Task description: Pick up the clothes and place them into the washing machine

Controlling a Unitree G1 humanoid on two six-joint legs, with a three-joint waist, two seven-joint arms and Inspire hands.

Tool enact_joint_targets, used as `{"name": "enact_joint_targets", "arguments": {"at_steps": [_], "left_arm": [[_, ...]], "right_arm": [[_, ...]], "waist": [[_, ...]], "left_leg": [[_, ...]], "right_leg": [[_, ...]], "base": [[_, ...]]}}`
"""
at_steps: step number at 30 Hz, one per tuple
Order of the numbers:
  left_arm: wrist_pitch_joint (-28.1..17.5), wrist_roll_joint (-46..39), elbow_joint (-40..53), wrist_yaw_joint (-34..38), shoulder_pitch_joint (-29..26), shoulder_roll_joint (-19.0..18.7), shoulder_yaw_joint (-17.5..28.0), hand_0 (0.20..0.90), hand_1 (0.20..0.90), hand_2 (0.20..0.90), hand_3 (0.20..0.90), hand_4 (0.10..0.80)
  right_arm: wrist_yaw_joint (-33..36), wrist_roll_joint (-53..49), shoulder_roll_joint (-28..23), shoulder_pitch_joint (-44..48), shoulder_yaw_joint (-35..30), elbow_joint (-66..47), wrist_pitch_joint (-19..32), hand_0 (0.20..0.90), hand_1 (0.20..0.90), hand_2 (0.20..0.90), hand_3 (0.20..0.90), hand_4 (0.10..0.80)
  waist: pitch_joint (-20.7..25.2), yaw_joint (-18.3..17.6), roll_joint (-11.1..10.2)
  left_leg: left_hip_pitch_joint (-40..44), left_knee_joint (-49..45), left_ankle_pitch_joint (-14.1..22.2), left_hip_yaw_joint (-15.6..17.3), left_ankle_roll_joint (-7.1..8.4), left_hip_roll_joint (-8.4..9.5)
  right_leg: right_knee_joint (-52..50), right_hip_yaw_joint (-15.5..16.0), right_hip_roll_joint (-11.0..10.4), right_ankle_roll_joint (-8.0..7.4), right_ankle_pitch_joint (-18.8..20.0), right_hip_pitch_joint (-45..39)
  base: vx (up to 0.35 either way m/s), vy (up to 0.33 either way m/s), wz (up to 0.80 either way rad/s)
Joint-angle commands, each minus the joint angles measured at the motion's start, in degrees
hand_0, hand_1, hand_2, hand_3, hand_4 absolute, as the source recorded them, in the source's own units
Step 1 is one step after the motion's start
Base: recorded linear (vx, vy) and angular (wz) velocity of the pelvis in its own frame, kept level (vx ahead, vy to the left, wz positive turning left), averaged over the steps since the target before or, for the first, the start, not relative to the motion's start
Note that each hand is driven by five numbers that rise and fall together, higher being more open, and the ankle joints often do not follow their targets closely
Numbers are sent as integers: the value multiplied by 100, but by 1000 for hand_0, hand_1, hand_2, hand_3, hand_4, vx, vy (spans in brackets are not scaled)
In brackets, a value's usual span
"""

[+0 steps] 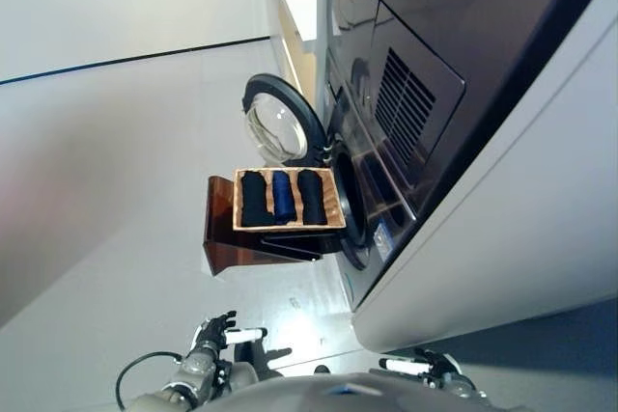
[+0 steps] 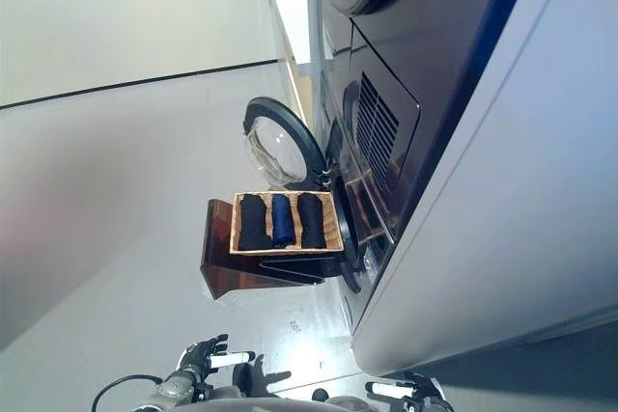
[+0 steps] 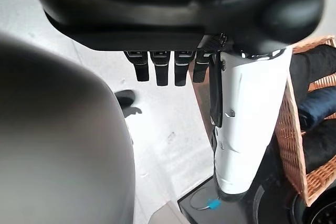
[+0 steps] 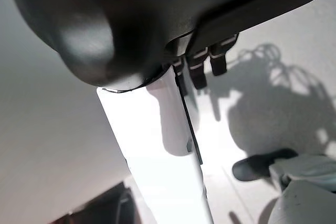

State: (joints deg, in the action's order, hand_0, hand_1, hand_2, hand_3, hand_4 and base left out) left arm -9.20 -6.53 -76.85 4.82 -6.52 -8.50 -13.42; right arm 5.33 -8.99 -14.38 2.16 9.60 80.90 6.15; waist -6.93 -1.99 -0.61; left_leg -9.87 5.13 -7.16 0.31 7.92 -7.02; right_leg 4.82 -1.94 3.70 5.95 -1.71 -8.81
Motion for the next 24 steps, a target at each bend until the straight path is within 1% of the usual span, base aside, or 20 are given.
{"name": "enact_joint_targets", "arguments": {"at_steps": [1,3,4,5,7,8,9,10,12,13,15,16,17,18,19,20,21,22,23,24], "left_arm": [[-115,177,-173,138,290,-181,-31,900,900,900,900,800],[-129,179,-220,138,324,-199,-1,900,900,900,900,800],[-139,160,-238,134,320,-210,30,900,900,900,900,800],[-152,134,-243,126,304,-243,56,900,900,900,900,800],[-160,100,-206,126,251,-318,56,900,900,900,900,800],[-159,106,-192,120,220,-350,53,900,900,900,900,800],[-152,107,-186,121,178,-395,47,900,900,900,900,800],[-154,108,-156,134,165,-441,18,900,900,900,900,800],[-143,156,-104,129,86,-521,-52,900,900,900,900,800],[-126,200,-62,118,40,-564,-93,900,900,900,900,800],[-99,245,-30,114,3,-629,-162,900,900,900,900,800],[-98,290,-37,105,14,-654,-195,900,900,900,900,800],[-97,331,-71,90,35,-663,-211,900,900,900,900,800],[-92,350,-71,70,55,-664,-222,900,900,900,900,800],[-94,374,-53,45,78,-666,-207,900,900,900,900,800],[-107,392,-56,31,89,-660,-199,900,900,900,900,800],[-124,415,-73,26,99,-653,-198,900,900,900,900,800],[-138,427,-72,22,123,-639,-205,900,900,900,900,800],[-138,427,-72,22,125,-638,-206,900,900,900,900,800],[-165,442,-69,22,123,-619,-225,900,900,900,900,800]], "right_arm": [[136,-109,-63,-1,97,-9,213,900,900,900,900,800],[116,-61,-29,22,137,-19,205,900,900,900,900,800],[103,-43,7,29,163,-20,201,900,900,900,900,800],[84,-35,45,54,187,-17,213,900,900,900,900,800],[64,-102,114,76,171,-45,215,900,900,900,900,800],[51,-119,143,92,155,-47,209,900,900,900,900,800],[49,-159,156,118,124,-71,222,900,900,900,900,800],[48,-239,167,136,83,-121,234,900,900,900,900,800],[22,-309,141,155,43,-155,238,900,900,900,900,800],[24,-309,123,186,6,-139,225,900,900,900,900,800],[63,-302,76,240,-21,-132,213,900,900,900,900,800],[75,-284,47,240,-57,-177,215,900,900,900,900,800],[78,-255,21,273,-71,-213,209,900,900,900,900,800],[73,-259,-12,308,-68,-219,204,900,900,900,900,800],[65,-265,-56,357,-65,-268,207,900,900,900,900,800],[72,-260,-101,420,-70,-304,212,900,900,900,900,800],[87,-267,-138,506,-97,-341,219,900,900,900,900,800],[117,-280,-180,601,-111,-395,228,900,900,900,900,800],[117,-280,-181,600,-111,-395,227,900,900,900,900,800],[135,-322,-224,741,-132,-475,231,900,900,900,900,800]], "waist": [[251,203,-61],[378,253,-56],[439,286,-65],[527,329,-115],[627,358,-244],[642,374,-289],[657,369,-343],[660,356,-408],[595,305,-352],[529,271,-282],[338,170,-89],[293,156,34],[264,131,115],[259,92,153],[251,96,194],[242,95,189],[250,101,153],[238,107,94],[220,93,108],[204,110,79]], "left_leg": [[-502,-13,-358,93,-243,21],[-440,-13,-405,191,-261,-2],[-408,-13,-492,106,-282,5],[-368,-13,-547,72,-311,29],[-280,-83,-450,211,-407,118],[-246,-149,-363,250,-485,179],[-193,-207,-260,294,-549,252],[-135,-293,-115,343,-638,366],[-17,-393,61,364,-748,419],[63,-434,150,366,-825,445],[322,-411,233,361,-920,424],[476,-350,287,395,-952,406],[633,-276,337,403,-962,432],[756,-228,379,380,-953,470],[860,-202,439,374,-937,492],[956,-186,504,385,-902,523],[1047,-159,568,396,-860,564],[1161,-111,646,409,-821,628],[1189,-108,657,393,-815,612],[1259,-87,715,358,-768,623]], "right_leg": [[-93,-579,-134,-794,-400,-275],[-107,-704,-247,-859,-513,-445],[-118,-732,-309,-891,-563,-486],[-172,-780,-419,-951,-599,-541],[-443,-836,-646,-1105,-555,-499],[-723,-857,-726,-1187,-439,-403],[-1054,-891,-780,-1273,-184,-271],[-1463,-958,-852,-1405,178,-132],[-2313,-932,-773,-1510,708,275],[-2824,-814,-729,-1498,971,493],[-3646,-445,-621,-1495,1116,1012],[-3775,-126,-749,-1414,1085,1217],[-3797,204,-847,-1343,920,1379],[-3637,384,-827,-1307,712,1523],[-3357,656,-800,-1228,373,1673],[-2959,941,-850,-1193,166,1758],[-2431,1183,-936,-1185,132,1792],[-1765,1461,-1063,-1192,272,1792],[-1708,1486,-1044,-1192,289,1732],[-1156,1569,-1200,-1251,433,1632]], "base": [[373,181,-52],[390,230,-60],[419,260,-63],[432,274,-66],[399,259,-75],[337,231,-59],[326,230,-32],[282,207,-24],[242,226,-8],[207,253,-3],[194,265,7],[248,271,15],[287,230,5],[322,167,-8],[314,84,-15],[299,17,-11],[270,-63,-10],[182,-67,-12],[185,-104,-8],[209,-101,2]]}}
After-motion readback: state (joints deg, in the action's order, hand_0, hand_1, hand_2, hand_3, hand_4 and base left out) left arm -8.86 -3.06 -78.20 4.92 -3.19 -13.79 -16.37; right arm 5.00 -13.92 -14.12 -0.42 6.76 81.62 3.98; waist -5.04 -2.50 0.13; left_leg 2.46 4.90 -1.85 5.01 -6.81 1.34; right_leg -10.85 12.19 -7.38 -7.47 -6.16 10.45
